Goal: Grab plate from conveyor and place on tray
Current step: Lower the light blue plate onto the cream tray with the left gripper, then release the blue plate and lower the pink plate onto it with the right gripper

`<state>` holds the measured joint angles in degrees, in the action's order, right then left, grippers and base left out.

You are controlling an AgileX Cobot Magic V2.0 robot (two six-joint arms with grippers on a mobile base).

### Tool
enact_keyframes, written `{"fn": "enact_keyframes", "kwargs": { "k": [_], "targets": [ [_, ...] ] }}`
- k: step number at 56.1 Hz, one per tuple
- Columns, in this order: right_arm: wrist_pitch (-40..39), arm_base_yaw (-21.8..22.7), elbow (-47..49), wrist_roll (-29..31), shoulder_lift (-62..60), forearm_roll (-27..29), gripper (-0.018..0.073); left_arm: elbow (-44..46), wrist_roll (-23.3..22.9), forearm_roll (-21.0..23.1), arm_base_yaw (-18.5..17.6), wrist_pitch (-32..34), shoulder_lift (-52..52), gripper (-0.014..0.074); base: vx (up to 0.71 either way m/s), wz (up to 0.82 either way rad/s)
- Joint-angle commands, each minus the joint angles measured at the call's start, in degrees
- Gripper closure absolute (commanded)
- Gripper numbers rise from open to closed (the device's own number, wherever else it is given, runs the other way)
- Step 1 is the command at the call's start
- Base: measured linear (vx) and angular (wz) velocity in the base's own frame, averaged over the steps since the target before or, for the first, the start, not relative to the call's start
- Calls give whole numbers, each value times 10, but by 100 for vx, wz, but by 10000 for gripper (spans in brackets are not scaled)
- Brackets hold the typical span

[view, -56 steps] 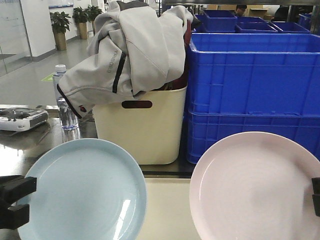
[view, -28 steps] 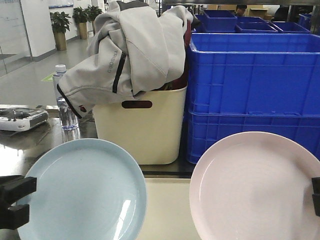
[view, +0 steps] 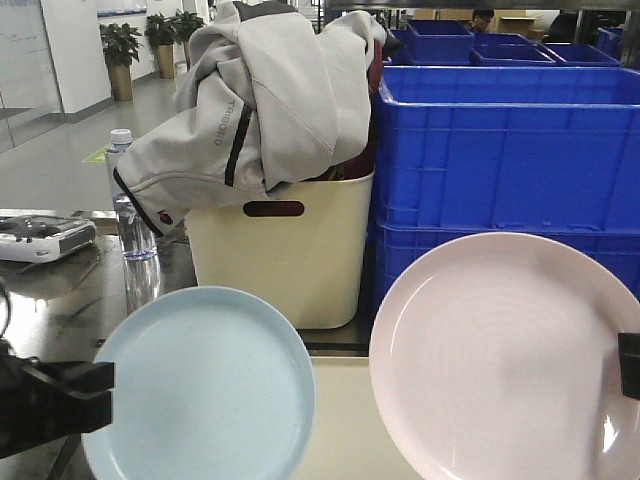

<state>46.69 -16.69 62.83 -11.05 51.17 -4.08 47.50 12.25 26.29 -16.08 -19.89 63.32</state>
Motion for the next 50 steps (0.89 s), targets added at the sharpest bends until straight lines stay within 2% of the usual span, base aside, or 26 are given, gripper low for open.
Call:
{"fn": "enact_keyframes", "kwargs": {
  "k": [1,9,22,24,25,35,42,50],
  "targets": [
    [-54,2,14,-10,-8,-4,568,48,41,62,-20,49,46,594,0,0],
    [-52,2,14,-13,-8,-3,568,117,88,111,-49,35,152,594,0,0],
    [-47,2,14,-14,-8,-3,568,180,98,111,-67,15,245,566,0,0],
    [-45,2,14,-14,-8,-3,568,182,98,112,-69,13,249,548,0,0],
    [-45,2,14,-14,-8,-3,568,183,98,111,-74,16,250,430,0,0],
    [-45,2,14,-15,-8,-3,568,183,98,111,-74,15,250,255,0,0],
    [-44,2,14,-16,-7,-2,568,183,98,109,-74,14,241,189,0,0],
    [-47,2,14,-16,8,16,568,183,114,78,-73,14,198,185,0,0]
  ]
}}
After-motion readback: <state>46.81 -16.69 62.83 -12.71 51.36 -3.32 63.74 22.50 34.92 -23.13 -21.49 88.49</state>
